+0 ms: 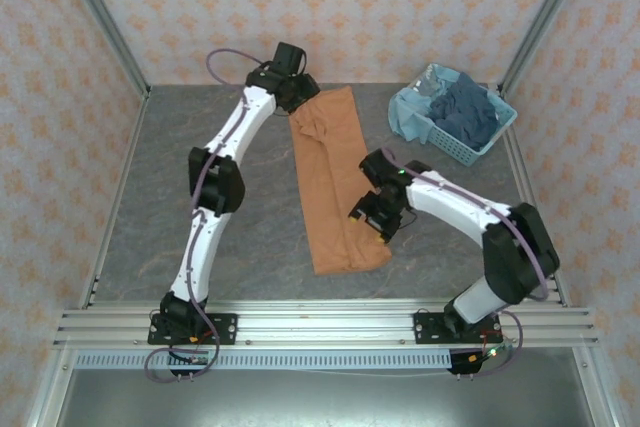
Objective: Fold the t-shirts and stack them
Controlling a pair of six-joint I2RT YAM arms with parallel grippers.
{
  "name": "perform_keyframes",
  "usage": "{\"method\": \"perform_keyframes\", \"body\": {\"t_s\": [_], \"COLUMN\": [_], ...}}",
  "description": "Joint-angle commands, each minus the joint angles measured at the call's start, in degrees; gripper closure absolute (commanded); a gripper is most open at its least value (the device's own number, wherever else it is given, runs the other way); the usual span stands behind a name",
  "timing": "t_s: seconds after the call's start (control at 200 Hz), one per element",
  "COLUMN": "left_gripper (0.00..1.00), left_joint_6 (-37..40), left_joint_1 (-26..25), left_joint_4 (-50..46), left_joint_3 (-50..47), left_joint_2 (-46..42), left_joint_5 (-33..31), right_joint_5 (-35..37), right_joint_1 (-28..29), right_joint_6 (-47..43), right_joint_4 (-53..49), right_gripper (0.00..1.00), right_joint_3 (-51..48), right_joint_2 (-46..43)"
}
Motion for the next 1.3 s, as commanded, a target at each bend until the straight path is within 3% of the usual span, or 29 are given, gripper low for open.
{"method": "perform_keyframes", "body": {"t_s": [0.0, 0.23, 0.33, 0.43, 0.595, 0.851, 0.951, 1.186, 1.296], "left_gripper": [0.47, 0.53, 0.51, 0.49, 0.46, 0.48, 0.59, 1.00, 1.00], "left_joint_6": [3.9, 2.8, -2.7, -11.2, -18.0, -20.6, -20.3, -18.9, -19.2], "left_joint_1": [-1.2, -8.1, -14.8, -21.5, -27.8, -30.0, -29.9, -29.9, -29.9], "left_joint_4": [-4.7, -6.1, -1.7, 6.3, 11.6, 13.0, 12.6, 9.0, 8.6], "left_joint_3": [-16.0, -56.8, -72.1, -81.1, -82.5, -82.5, -82.2, -81.4, -84.7], "left_joint_2": [-12.4, -34.1, -40.3, -43.7, -41.1, -38.1, -36.0, -34.8, -37.1], "left_joint_5": [3.8, 17.2, 21.1, 22.7, 21.1, 18.3, 17.6, 12.6, 12.4], "right_joint_5": [4.2, 4.2, 3.1, 2.0, 1.0, 0.3, -0.2, -1.4, -1.3], "right_joint_1": [-3.4, -9.3, -9.5, -9.5, -9.5, -9.5, -9.5, -8.8, -5.1], "right_joint_6": [-7.5, -24.9, -28.7, -30.0, -30.2, -31.4, -31.0, -30.5, -30.3], "right_joint_4": [-6.4, -6.2, -5.8, -4.8, -3.0, -4.0, -4.3, -5.9, -6.8], "right_gripper": [0.37, 0.43, 0.44, 0.43, 0.43, 0.43, 0.43, 0.43, 0.43], "right_joint_3": [1.2, -1.0, -2.3, -4.6, -8.3, -9.8, -10.3, -11.6, -11.1], "right_joint_2": [-5.1, -7.4, -6.2, -5.2, -5.2, -6.1, -7.2, -7.9, -6.4]}}
